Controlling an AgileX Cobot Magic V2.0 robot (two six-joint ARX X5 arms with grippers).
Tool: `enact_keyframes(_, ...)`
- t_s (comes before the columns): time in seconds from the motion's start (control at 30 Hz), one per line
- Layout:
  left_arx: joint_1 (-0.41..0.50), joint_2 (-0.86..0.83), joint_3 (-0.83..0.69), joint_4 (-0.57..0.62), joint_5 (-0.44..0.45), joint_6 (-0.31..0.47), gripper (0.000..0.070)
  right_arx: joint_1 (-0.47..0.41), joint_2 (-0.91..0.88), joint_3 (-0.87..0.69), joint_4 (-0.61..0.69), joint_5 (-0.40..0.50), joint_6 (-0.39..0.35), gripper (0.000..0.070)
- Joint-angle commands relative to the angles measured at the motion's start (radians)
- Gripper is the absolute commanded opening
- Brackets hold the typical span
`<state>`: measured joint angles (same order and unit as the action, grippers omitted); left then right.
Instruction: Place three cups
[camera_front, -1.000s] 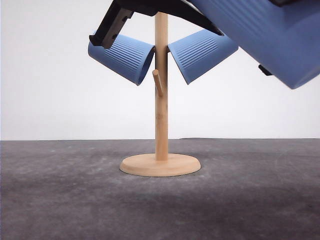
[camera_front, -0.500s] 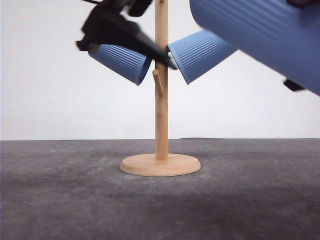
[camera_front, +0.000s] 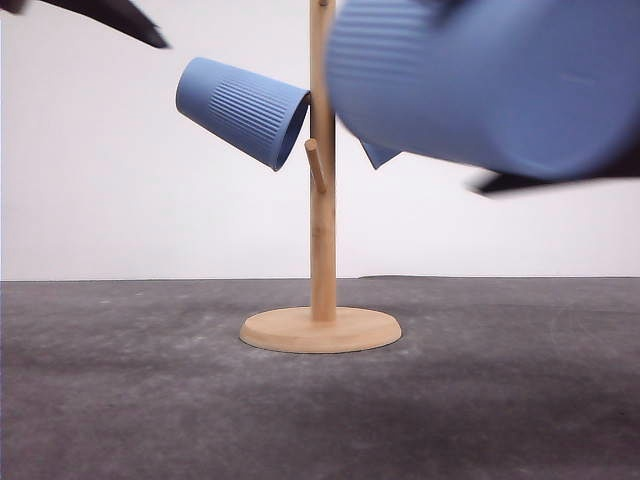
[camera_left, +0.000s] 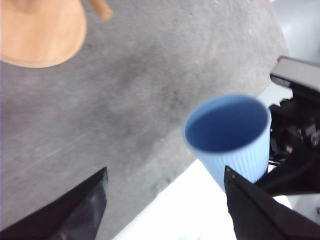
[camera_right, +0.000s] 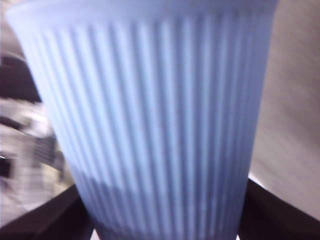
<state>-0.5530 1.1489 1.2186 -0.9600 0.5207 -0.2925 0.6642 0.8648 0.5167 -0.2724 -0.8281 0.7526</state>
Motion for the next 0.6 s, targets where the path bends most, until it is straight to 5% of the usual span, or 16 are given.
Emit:
enact_keyframes(0.0, 0.012, -0.011, 0.021, -0.012, -0.004, 0.051, 0.0440, 0.002, 0.072, 0.007, 0.170, -0.029, 0.219, 0.0387)
enact_keyframes(0.17, 0.072, -0.071, 0.021, -0.046, -0.004, 0.082, 0.0440, -0.019, 0.291, 0.007, 0.553, -0.093, 0.521, 0.0387)
enact_keyframes(0.37, 0.129, -0.119, 0.021, -0.047, -0.004, 0.102, 0.0440, -0.038, 0.509, 0.007, 1.077, -0.060, 0.922, 0.0387)
enact_keyframes(0.47, 0.152, -0.130, 0.021, -0.047, -0.004, 0.102, 0.0440, -0.041, 0.594, 0.007, 1.221, -0.022, 1.029, 0.0387)
enact_keyframes(0.57, 0.166, -0.136, 0.021, -0.048, -0.004, 0.103, 0.0440, -0.051, 0.652, 0.007, 1.253, -0.009, 1.044, 0.0387)
